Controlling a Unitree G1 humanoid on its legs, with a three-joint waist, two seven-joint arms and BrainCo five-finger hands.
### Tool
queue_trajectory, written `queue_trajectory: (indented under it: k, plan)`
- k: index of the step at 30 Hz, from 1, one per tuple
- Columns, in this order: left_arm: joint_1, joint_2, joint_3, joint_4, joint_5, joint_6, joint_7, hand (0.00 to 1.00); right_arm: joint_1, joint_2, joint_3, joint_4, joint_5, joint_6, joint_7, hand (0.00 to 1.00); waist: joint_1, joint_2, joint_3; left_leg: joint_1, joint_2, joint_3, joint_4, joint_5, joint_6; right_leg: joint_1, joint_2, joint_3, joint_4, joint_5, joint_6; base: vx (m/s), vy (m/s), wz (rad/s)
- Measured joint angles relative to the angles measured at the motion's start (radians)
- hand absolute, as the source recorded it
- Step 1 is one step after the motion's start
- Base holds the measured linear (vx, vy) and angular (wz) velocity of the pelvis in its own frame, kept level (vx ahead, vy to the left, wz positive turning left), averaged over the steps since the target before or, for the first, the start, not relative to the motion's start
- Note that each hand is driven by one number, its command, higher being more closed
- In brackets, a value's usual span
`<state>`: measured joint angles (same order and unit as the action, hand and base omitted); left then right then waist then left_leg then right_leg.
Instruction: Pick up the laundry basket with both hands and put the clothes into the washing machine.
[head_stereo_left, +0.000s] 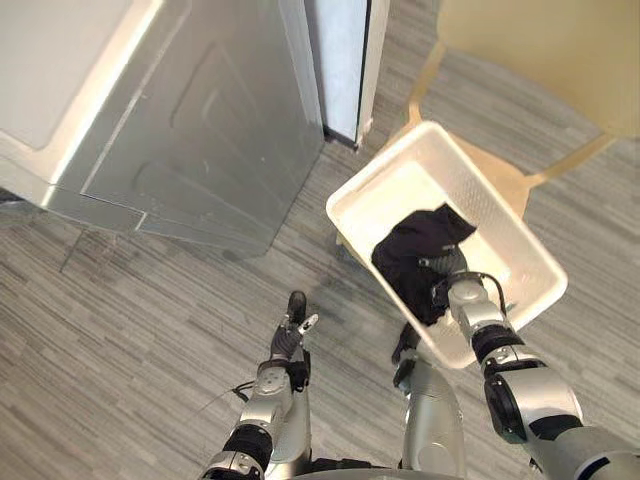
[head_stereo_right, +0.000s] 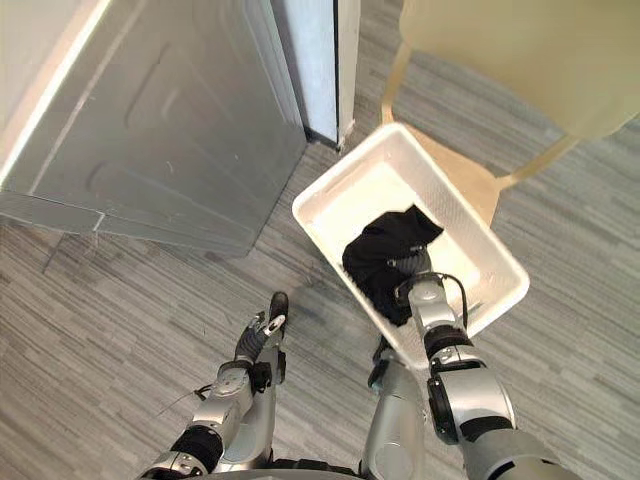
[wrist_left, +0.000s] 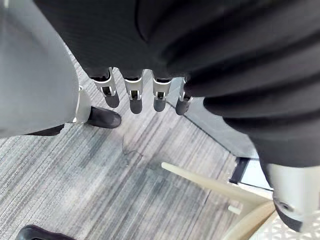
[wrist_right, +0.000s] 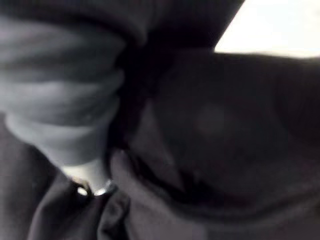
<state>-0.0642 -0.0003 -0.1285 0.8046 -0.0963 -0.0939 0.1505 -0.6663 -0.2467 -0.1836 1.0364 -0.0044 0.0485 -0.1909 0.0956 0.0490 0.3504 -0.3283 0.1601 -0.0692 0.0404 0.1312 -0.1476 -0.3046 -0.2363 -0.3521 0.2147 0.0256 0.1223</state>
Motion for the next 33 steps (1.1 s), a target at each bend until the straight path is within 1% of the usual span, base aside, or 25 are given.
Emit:
queue_trajectory:
  k: [1, 3, 4, 6, 7, 8, 9, 10, 11, 14, 15, 20, 21, 24, 26, 28, 29, 31, 33]
  plan:
    - [0.025, 0.003, -0.001, 0.014, 0.005, 0.001, -0.002, 0.00, 0.000, -0.005, -0.022, -0.005, 0.015, -0.002, -0.019, 1.00, -0.002, 0.000, -0.035, 0.015, -0.003, 0.000, -0.012, 0.001, 0.000, 0.027, 0.006, -0.004, -0.034, 0.012, 0.008, 0.10, 0.017, 0.05]
    - [0.044, 0.008, -0.002, 0.030, 0.012, 0.001, -0.015, 0.00, 0.001, -0.010, -0.033, -0.014, 0.055, -0.003, -0.035, 1.00, -0.004, -0.002, -0.075, 0.043, -0.010, 0.000, -0.032, 0.004, 0.005, 0.072, 0.009, -0.011, -0.091, 0.036, 0.015, 0.11, 0.014, 0.04]
    - [0.046, 0.013, -0.001, 0.033, 0.012, 0.001, -0.017, 0.00, 0.002, -0.010, -0.036, -0.028, 0.068, -0.003, -0.044, 1.00, -0.004, -0.002, -0.084, 0.051, -0.014, -0.001, -0.038, 0.005, 0.005, 0.086, 0.009, -0.013, -0.107, 0.042, 0.018, 0.13, 0.029, 0.13]
    - [0.049, 0.023, -0.015, 0.035, 0.025, 0.001, -0.020, 0.00, 0.004, -0.010, -0.051, -0.117, 0.101, -0.004, -0.062, 1.00, -0.015, -0.003, -0.098, 0.075, -0.027, -0.009, -0.044, 0.005, 0.006, 0.135, 0.004, -0.027, -0.151, 0.060, 0.028, 0.09, 0.027, 0.18]
    - [0.052, 0.039, -0.018, 0.035, 0.032, 0.001, -0.023, 0.00, 0.001, -0.010, -0.053, -0.185, 0.112, -0.015, -0.071, 1.00, -0.021, -0.007, -0.101, 0.104, -0.030, -0.009, -0.056, 0.005, 0.006, 0.170, 0.005, -0.031, -0.174, 0.068, 0.031, 0.06, 0.018, 0.10]
    - [0.056, 0.045, -0.017, 0.035, 0.033, 0.002, -0.025, 0.00, 0.000, -0.010, -0.052, -0.205, 0.112, -0.026, -0.071, 1.00, -0.021, -0.009, -0.104, 0.116, -0.031, -0.007, -0.063, 0.005, 0.006, 0.182, 0.005, -0.030, -0.183, 0.070, 0.033, 0.06, 0.015, 0.01]
    - [0.066, 0.050, -0.017, 0.035, 0.033, 0.002, -0.028, 0.00, -0.003, -0.011, -0.053, -0.229, 0.112, -0.038, -0.071, 1.00, -0.024, -0.012, -0.117, 0.130, -0.032, -0.004, -0.070, 0.005, 0.006, 0.193, 0.005, -0.027, -0.191, 0.072, 0.035, 0.06, 0.009, -0.11]
    - [0.082, 0.058, -0.016, 0.035, 0.041, 0.003, -0.036, 0.00, -0.004, -0.013, -0.053, -0.263, 0.112, -0.044, -0.072, 1.00, -0.026, -0.017, -0.141, 0.146, -0.033, 0.004, -0.080, 0.005, 0.006, 0.206, 0.007, -0.023, -0.206, 0.077, 0.036, 0.04, 0.004, -0.13]
    - [0.088, 0.061, -0.015, 0.035, 0.043, 0.004, -0.037, 0.00, -0.005, -0.016, -0.053, -0.280, 0.112, -0.045, -0.073, 1.00, -0.026, -0.019, -0.149, 0.158, -0.033, 0.008, -0.085, 0.005, 0.006, 0.214, 0.007, -0.018, -0.212, 0.079, 0.037, 0.06, 0.004, -0.22]
    - [0.112, 0.059, 0.015, 0.035, 0.052, 0.008, -0.038, 0.00, -0.014, -0.035, -0.052, -0.363, 0.113, -0.054, -0.073, 1.00, -0.027, -0.025, -0.192, 0.206, -0.033, 0.040, -0.113, 0.005, 0.006, 0.238, 0.009, 0.010, -0.236, 0.089, 0.041, 0.04, 0.010, -0.29]
    - [0.113, 0.060, 0.022, 0.035, 0.052, 0.009, -0.037, 0.00, -0.016, -0.050, -0.052, -0.395, 0.114, -0.065, -0.077, 1.00, -0.027, -0.029, -0.205, 0.217, -0.033, 0.047, -0.118, 0.005, 0.006, 0.242, 0.011, 0.022, -0.247, 0.097, 0.040, 0.01, 0.009, -0.27]
    - [0.127, 0.064, 0.057, 0.004, 0.047, 0.011, -0.034, 0.00, -0.040, -0.088, -0.056, -0.524, 0.121, -0.082, -0.097, 1.00, -0.045, -0.047, -0.232, 0.279, -0.021, 0.085, -0.134, 0.001, 0.008, 0.281, 0.025, 0.058, -0.278, 0.111, 0.037, -0.01, 0.004, -0.25]
    - [0.140, 0.064, 0.058, -0.034, 0.039, 0.012, -0.034, 0.00, -0.045, -0.096, -0.055, -0.576, 0.124, -0.086, -0.097, 1.00, -0.056, -0.050, -0.236, 0.291, -0.017, 0.089, -0.135, 0.000, 0.007, 0.291, 0.030, 0.062, -0.282, 0.112, 0.035, -0.03, -0.014, -0.21]
    - [0.159, 0.063, 0.044, -0.167, 0.018, 0.013, -0.034, 0.00, -0.048, -0.130, -0.055, -0.701, 0.146, -0.122, -0.097, 1.00, -0.059, -0.051, -0.264, 0.308, -0.006, 0.114, -0.136, -0.003, 0.003, 0.291, 0.040, 0.089, -0.287, 0.115, 0.033, -0.03, -0.013, -0.25]
    - [0.159, 0.064, 0.039, -0.251, 0.017, 0.012, -0.033, 0.00, -0.048, -0.136, -0.055, -0.760, 0.163, -0.145, -0.092, 1.00, -0.063, -0.053, -0.281, 0.324, 0.004, 0.131, -0.136, -0.007, -0.002, 0.297, 0.050, 0.106, -0.292, 0.115, 0.033, -0.03, -0.023, -0.25]
    - [0.157, 0.072, 0.010, -0.349, 0.017, 0.010, -0.027, 0.00, -0.048, -0.136, -0.053, -0.823, 0.183, -0.166, -0.088, 1.00, -0.081, -0.052, -0.314, 0.328, 0.010, 0.140, -0.137, -0.017, -0.010, 0.299, 0.058, 0.113, -0.307, 0.119, 0.027, -0.03, -0.026, -0.19]
    - [0.150, 0.083, -0.004, -0.415, 0.017, 0.010, -0.016, 0.00, -0.048, -0.137, -0.052, -0.853, 0.201, -0.183, -0.087, 1.00, -0.083, -0.054, -0.326, 0.333, 0.016, 0.153, -0.137, -0.019, -0.012, 0.299, 0.064, 0.125, -0.313, 0.123, 0.021, -0.01, -0.017, -0.24]
    - [0.122, 0.090, -0.027, -0.504, 0.018, 0.006, -0.015, 0.00, -0.048, -0.151, -0.051, -0.894, 0.224, -0.201, -0.073, 1.00, -0.086, -0.053, -0.329, 0.342, 0.018, 0.165, -0.137, -0.021, -0.013, 0.298, 0.067, 0.137, -0.313, 0.125, 0.017, -0.03, -0.021, -0.21]
    - [0.080, 0.091, -0.030, -0.585, 0.017, 0.002, -0.015, 0.00, -0.044, -0.156, -0.049, -0.933, 0.237, -0.205, -0.062, 1.00, -0.107, -0.050, -0.331, 0.343, 0.017, 0.174, -0.137, -0.021, -0.013, 0.297, 0.067, 0.140, -0.315, 0.125, 0.017, -0.05, -0.010, -0.07]
